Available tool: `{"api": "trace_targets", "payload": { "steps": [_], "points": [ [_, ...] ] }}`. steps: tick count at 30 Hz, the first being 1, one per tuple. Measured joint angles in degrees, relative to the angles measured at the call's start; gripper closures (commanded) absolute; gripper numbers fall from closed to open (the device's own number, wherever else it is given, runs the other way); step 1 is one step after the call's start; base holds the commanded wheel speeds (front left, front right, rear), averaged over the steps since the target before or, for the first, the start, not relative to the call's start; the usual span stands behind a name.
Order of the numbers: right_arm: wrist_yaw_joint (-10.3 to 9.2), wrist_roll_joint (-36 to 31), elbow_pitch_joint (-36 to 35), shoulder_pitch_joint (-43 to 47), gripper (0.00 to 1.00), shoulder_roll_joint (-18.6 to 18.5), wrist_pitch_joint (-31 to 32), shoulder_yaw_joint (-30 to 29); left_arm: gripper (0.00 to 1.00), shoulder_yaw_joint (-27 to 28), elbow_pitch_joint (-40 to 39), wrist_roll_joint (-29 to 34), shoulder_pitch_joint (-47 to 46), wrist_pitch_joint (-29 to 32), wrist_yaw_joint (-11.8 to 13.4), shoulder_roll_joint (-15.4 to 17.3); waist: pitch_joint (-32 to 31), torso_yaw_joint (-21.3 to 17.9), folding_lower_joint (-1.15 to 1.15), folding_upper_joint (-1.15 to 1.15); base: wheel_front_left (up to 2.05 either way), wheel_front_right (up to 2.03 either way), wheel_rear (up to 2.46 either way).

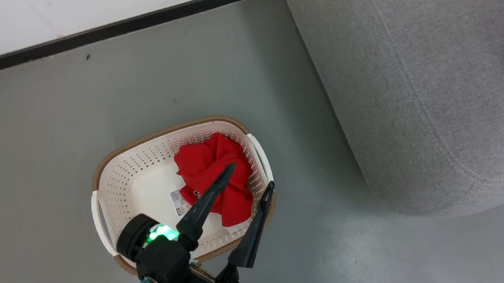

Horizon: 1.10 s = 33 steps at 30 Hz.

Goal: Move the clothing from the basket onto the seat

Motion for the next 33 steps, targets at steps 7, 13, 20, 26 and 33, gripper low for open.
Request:
{"api": "trace_targets", "payload": {
  "steps": [7,13,20,26,33],
  "points": [
    [-0.78,-0.7,1.78,-2.72,1.0,-2.12,-0.01,-2.82,0.0,2.32,-1.57,-0.01,0.07,0.3,1.0,1.44,4.04,1.27,0.0,0.0,0.0,0.0,0.0],
    [-1.45,-1.19,4.65,-2.68,1.0,-0.2,0.0,-3.32,0.0,2.72,-2.61,-0.01,0.07,0.81,1.44,2.05,6.73,1.44,0.0,0.0,0.0,0.0,0.0],
    [-1.2,-1.67,8.12,-2.61,1.0,1.41,-0.01,-3.91,0.0,3.46,-4.13,0.07,0.04,1.79,1.93,2.67,9.35,1.12,-0.01,0.0,0.0,0.0,0.0],
    [-0.13,-2.45,12.23,-2.71,0.0,2.47,0.0,-2.89,0.0,3.88,-4.09,0.07,-0.04,1.89,1.99,2.93,10.37,0.6,-0.01,0.0,0.0,0.0,0.0],
    [0.63,-5.75,13.96,-3.72,0.0,2.75,0.0,-0.56,0.0,3.96,-3.13,0.03,-0.47,1.89,1.97,2.58,9.35,0.34,-0.01,0.0,0.0,0.0,0.0]
  ]
}}
